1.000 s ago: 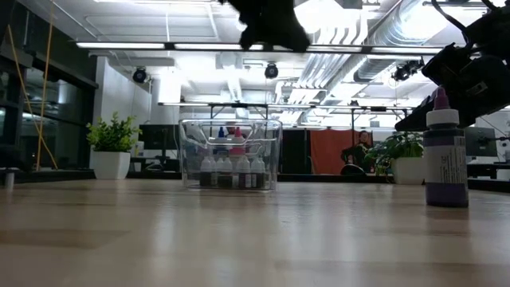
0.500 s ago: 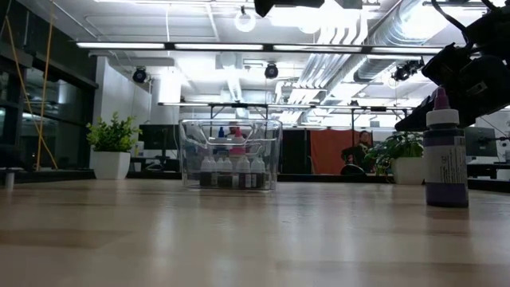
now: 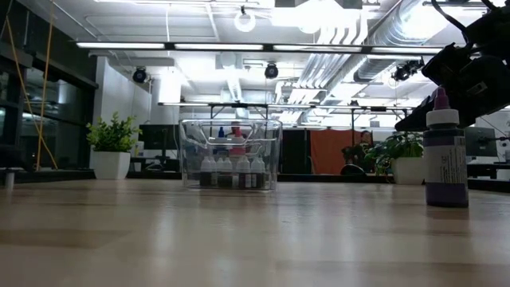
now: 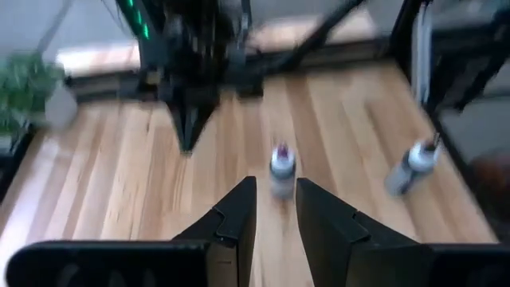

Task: Pick & Place food coloring
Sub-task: Put the large black food coloring into the transparent bin

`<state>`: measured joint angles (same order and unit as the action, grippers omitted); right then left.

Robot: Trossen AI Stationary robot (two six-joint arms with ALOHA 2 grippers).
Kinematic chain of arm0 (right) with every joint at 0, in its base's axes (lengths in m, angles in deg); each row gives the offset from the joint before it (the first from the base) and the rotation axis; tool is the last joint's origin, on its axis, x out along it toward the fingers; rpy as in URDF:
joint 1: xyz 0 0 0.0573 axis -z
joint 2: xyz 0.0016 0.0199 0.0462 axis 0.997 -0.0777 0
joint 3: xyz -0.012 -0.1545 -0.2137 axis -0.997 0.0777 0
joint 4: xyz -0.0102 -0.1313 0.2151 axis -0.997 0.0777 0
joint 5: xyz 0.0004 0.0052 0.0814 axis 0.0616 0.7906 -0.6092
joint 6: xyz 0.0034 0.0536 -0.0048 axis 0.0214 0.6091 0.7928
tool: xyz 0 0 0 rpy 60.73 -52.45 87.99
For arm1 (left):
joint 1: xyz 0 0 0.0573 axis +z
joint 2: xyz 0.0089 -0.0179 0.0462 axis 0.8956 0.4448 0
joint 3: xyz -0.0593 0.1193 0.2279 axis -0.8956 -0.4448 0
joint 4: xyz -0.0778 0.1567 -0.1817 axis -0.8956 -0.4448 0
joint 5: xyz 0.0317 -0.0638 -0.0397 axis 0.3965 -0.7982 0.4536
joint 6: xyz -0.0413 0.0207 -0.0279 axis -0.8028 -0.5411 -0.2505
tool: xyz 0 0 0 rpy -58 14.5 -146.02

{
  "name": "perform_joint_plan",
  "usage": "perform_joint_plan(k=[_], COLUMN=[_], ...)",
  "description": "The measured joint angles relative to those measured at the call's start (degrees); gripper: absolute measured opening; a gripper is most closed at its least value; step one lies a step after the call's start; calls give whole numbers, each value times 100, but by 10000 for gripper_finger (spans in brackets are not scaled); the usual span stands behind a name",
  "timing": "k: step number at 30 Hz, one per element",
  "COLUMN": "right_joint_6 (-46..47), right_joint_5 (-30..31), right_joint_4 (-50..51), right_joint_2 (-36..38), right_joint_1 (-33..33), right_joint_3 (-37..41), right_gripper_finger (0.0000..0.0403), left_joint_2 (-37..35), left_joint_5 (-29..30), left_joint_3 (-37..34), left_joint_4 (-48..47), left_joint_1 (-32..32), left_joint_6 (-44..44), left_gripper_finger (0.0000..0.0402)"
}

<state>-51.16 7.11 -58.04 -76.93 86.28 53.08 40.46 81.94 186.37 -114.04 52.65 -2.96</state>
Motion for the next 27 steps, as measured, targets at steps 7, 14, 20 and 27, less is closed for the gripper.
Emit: perform_joint_plan(k=[7,14,20,27], right_joint_6=[0,0,0,0], right_joint_5=[-2,0,0,0], right_joint_4=[5,0,-4,0], right_joint_2=[2,2,6,8], right_joint_1=[-2,-2,-1,0], right_joint_3=[0,0,0,0], right_gripper_finger=[0,0,0,0], left_joint_2=[571,1596,2306,2938], left_joint_5=[145,-303,-64,259], left_joint_3=[1133,2729,3544,3511], left_joint_4=[-1333,-2327,-2127,-2059], left_joint_1=[-238,-748,-1081,-947], left_joint_6=[15,496,622,-96], left_gripper_finger=[85,124,230,306])
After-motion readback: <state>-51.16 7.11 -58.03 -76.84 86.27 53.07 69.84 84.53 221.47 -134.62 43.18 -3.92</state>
